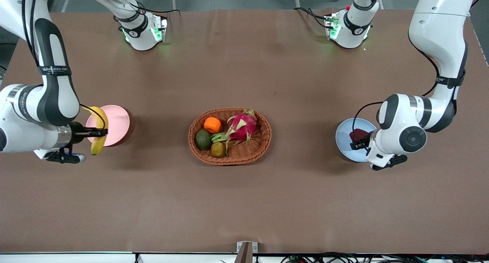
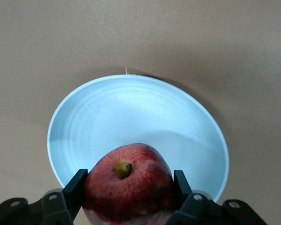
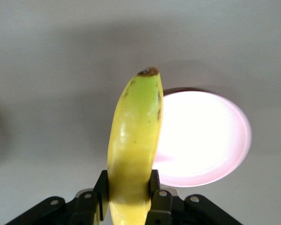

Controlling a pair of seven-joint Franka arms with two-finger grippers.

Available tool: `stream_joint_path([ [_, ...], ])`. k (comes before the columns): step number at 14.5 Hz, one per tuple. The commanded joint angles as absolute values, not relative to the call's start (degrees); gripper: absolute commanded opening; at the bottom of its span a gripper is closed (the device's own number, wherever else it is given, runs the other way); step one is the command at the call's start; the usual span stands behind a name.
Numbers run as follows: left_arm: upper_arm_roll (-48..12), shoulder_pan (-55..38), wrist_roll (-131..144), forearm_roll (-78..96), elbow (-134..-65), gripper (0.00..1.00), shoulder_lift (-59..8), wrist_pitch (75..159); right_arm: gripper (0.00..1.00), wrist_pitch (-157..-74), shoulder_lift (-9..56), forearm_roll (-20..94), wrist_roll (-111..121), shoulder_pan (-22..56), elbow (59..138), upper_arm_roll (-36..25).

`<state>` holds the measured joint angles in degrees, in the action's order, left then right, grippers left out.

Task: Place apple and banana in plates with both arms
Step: 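Lower the banana onto the pink plate while the left gripper lowers the apple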

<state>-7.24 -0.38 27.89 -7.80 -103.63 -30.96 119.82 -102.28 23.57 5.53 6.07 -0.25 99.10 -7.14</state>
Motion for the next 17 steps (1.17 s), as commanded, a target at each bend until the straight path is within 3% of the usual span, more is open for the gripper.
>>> stream_joint_path([
  [1,-7.65,0.0,26.98,-10.45,-108.62,0.32,-29.79,125.92,0.33,-111.93,15.4,1.68,8.52,-0.79,112.2,-5.71],
  [5,-7.65,0.09,26.98,-12.3,-110.65,0.38,-30.06,128.94,0.33,-125.66,12.04,1.41,9.05,-1.49,124.52,-5.71],
  [6,-7.65,0.09,26.98,-12.3,-111.61,0.44,-29.71,129.02,0.34,-128.03,12.13,1.41,9.84,-2.54,126.28,-5.63],
  [7,-7.65,0.09,26.81,-12.3,-111.88,0.55,-29.53,129.02,0.34,-129.88,12.48,1.41,11.41,-3.51,127.52,-5.63],
  [8,-7.65,0.09,26.81,-12.3,-111.8,0.86,-29.53,129.02,0.35,-130.95,12.57,1.41,12.99,-4.56,128.31,-5.62],
  [9,-7.65,0.09,26.63,-12.3,-111.71,1.0,-29.18,128.94,0.35,-131.04,12.74,1.41,13.27,-5.61,128.67,-5.62],
  [13,-8.35,-0.61,26.81,-12.3,-110.4,1.0,-23.4,126.4,0.35,-133.06,14.58,1.93,13.1,-5.63,128.58,-5.54],
  [17,-10.72,-0.53,26.73,-11.6,-98.82,1.0,-20.13,112.72,0.36,-133.24,16.96,2.2,12.83,-4.66,128.5,-5.19],
])
